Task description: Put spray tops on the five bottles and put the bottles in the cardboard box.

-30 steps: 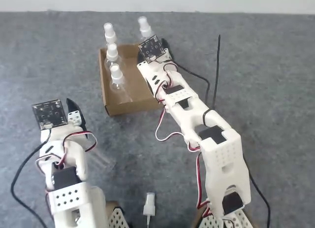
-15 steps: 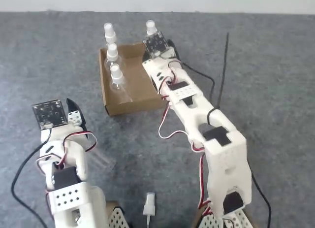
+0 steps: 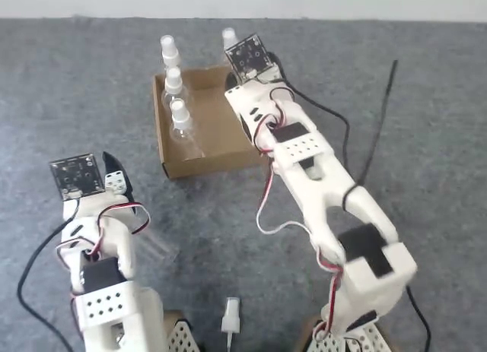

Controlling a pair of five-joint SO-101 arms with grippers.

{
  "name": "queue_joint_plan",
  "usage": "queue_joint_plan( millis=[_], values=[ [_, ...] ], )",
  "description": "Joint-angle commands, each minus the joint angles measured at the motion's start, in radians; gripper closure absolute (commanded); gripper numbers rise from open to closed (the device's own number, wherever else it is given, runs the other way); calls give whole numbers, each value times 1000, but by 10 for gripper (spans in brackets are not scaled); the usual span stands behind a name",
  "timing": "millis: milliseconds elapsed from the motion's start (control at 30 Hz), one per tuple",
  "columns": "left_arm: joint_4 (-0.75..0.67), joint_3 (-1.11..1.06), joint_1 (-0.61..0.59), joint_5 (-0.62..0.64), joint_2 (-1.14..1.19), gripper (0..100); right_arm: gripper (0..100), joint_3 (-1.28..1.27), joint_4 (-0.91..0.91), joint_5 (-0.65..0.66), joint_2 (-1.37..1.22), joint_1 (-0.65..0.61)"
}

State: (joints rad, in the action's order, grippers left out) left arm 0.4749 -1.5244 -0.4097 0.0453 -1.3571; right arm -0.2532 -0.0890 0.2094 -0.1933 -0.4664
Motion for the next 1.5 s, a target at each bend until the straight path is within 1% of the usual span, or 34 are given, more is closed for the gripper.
queue_joint_plan(
  millis=[0, 300, 433, 700, 733, 800, 900, 1067, 1200, 1333, 1467],
  values=[
    [-37, 4, -6, -12, -5, 930, 734, -58, -48, -9, 203, -10],
    [-37, 5, -8, -8, -5, 930, 734, -209, -260, -11, 476, -10],
    [-35, 7, -11, -6, -5, 930, 734, -290, -328, -11, 604, -10],
    [-31, 18, -80, -3, -5, 930, 734, -422, -493, -11, 839, -18],
    [-29, 21, -97, 3, -5, 930, 734, -434, -524, -11, 866, -25],
    [-29, 24, -132, 54, -5, 930, 734, -456, -590, -11, 920, -41],
    [-32, 25, -180, 91, -5, 930, 734, -479, -682, -17, 998, -79],
    [-29, 38, -230, 95, -5, 930, 734, -502, -809, -147, 1101, -142],
    [-32, 41, -290, 167, -5, 923, 734, -502, -901, -198, 1141, -220],
    [-35, 41, -345, 239, -5, 875, 734, -508, -929, -232, 1141, -308],
    [-35, 50, -385, 270, -5, 868, 734, -529, -921, -238, 1141, -410]
  ],
)
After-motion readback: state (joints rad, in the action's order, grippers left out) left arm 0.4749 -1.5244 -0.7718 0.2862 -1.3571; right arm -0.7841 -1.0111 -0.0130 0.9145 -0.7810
